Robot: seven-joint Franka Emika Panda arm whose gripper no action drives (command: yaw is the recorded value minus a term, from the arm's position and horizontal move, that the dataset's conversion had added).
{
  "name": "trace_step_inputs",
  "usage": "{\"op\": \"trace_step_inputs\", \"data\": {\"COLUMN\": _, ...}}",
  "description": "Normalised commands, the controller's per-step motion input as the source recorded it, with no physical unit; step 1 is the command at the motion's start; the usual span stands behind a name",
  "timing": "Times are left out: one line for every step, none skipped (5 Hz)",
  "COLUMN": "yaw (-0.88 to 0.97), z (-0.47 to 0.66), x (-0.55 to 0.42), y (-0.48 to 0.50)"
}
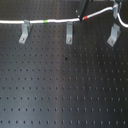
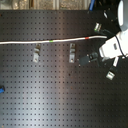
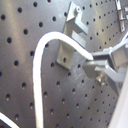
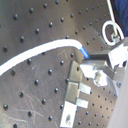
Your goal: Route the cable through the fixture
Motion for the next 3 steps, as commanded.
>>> {"op": "trace_step_inputs", "data": {"yaw": 0.37, "z": 0.01, "x": -0.107, "y": 0.289}}
{"op": "trace_step_inputs", "data": {"yaw": 0.47, "z": 0.0, "x": -0.112, "y": 0.349}}
{"op": "trace_step_inputs", "data": {"yaw": 0.0, "z": 0.0, "x": 0.004, "y": -0.019}}
